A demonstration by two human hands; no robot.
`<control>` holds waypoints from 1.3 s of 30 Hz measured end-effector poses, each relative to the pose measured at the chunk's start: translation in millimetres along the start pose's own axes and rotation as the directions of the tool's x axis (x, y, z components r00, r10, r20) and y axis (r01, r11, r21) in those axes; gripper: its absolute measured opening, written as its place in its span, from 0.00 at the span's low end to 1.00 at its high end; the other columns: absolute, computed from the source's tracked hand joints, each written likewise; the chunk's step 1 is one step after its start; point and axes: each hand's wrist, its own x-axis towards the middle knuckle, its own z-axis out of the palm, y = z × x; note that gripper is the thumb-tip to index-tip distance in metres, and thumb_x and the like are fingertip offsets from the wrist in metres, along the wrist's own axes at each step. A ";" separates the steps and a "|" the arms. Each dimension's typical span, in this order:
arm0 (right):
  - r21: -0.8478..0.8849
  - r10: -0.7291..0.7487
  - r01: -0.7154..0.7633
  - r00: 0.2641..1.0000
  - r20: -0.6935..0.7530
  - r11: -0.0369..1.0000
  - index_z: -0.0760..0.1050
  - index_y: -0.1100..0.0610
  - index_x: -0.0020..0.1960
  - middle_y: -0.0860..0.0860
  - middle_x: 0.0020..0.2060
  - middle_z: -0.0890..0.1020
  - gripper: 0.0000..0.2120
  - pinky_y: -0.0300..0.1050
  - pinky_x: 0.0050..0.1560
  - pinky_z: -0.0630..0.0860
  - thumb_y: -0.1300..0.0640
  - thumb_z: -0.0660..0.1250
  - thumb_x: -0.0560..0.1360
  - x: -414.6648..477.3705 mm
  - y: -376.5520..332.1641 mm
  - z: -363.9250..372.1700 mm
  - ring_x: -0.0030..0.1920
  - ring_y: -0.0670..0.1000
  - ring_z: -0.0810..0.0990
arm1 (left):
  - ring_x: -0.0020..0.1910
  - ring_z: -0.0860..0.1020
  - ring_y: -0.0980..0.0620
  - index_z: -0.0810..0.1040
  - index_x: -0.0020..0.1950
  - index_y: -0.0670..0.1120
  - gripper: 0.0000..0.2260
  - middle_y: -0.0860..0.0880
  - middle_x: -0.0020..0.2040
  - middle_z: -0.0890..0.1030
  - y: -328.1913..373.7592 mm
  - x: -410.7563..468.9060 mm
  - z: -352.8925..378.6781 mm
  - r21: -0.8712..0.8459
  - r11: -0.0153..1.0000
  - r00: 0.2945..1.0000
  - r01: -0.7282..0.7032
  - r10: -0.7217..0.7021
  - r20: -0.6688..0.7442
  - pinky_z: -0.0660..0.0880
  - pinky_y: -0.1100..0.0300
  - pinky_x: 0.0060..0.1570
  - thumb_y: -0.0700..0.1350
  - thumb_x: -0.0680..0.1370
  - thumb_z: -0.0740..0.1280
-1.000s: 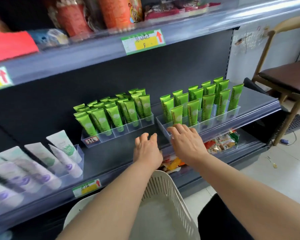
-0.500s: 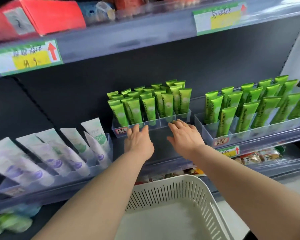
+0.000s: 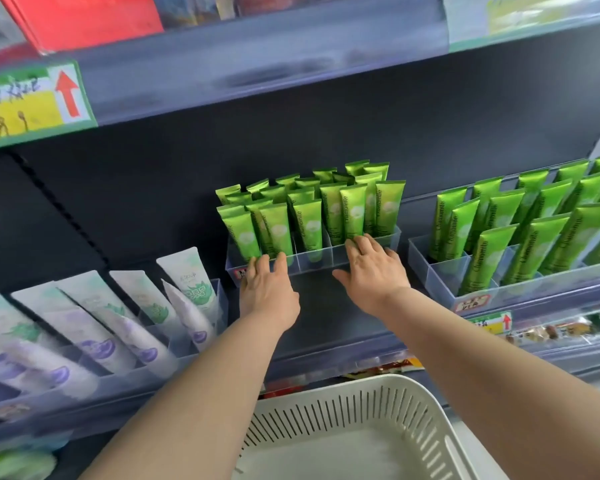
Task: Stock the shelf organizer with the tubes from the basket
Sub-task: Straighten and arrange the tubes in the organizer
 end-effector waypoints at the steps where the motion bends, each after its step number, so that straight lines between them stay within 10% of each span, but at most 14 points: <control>1: 0.008 0.002 -0.002 1.000 -0.003 1.000 0.56 0.57 0.75 0.52 0.73 0.61 0.29 0.53 0.70 0.59 0.41 0.53 0.80 0.2 -0.6 -0.7 0.75 0.53 0.53 | 0.78 0.50 0.43 0.51 0.78 0.49 0.33 0.45 0.78 0.54 0.0 -0.5 2.4 0.009 1.000 1.000 0.000 0.000 -0.019 0.54 0.50 0.75 0.51 0.79 0.65; 39: 0.000 -0.002 0.002 0.998 0.055 1.000 0.54 0.57 0.75 0.51 0.71 0.62 0.32 0.51 0.67 0.66 0.41 0.57 0.79 -95.7 -11.9 -17.5 0.76 0.52 0.52 | 0.78 0.48 0.43 0.47 0.80 0.50 0.34 0.45 0.80 0.50 5.1 -100.9 -14.2 0.071 0.997 0.993 0.001 -0.010 0.115 0.50 0.48 0.75 0.64 0.79 0.55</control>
